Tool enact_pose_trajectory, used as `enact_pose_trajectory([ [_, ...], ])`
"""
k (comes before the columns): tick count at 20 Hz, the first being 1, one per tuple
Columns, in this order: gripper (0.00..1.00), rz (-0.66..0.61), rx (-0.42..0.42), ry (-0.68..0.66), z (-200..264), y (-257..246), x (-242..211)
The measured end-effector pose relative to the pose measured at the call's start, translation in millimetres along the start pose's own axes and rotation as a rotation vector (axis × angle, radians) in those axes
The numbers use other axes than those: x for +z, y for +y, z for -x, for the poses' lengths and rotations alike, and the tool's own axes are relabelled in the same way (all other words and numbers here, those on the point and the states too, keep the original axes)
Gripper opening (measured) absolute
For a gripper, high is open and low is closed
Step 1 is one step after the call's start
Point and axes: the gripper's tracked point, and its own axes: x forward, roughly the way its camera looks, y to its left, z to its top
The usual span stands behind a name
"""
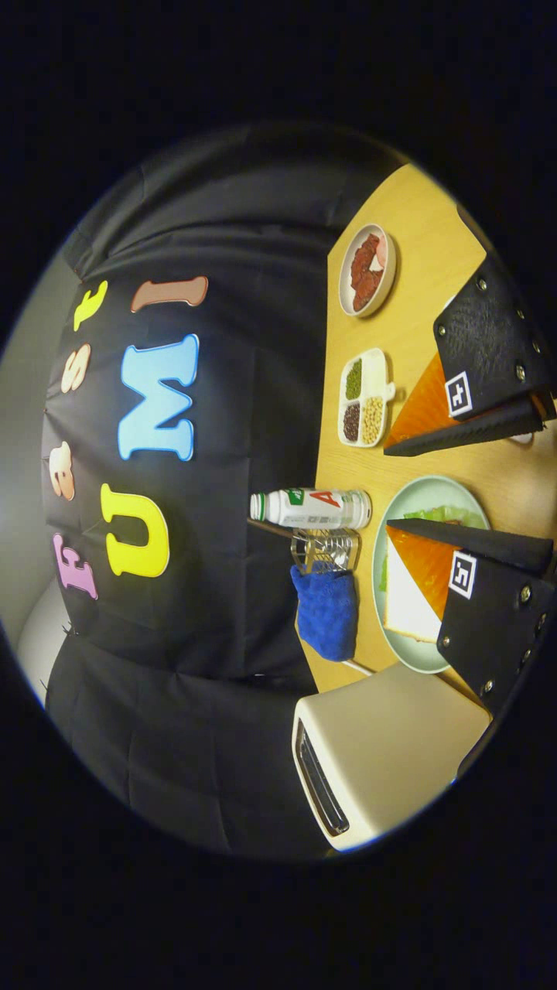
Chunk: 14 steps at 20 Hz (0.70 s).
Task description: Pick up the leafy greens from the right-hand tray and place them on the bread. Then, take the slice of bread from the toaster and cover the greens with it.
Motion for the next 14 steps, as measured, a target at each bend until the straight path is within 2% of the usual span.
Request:
enact_pose_trajectory([
  [4,0.49,-0.024,-0.043,-0.036,24,-40,7],
  [14,0.49,-0.006,-0.225,-0.132,83,-175,27],
])
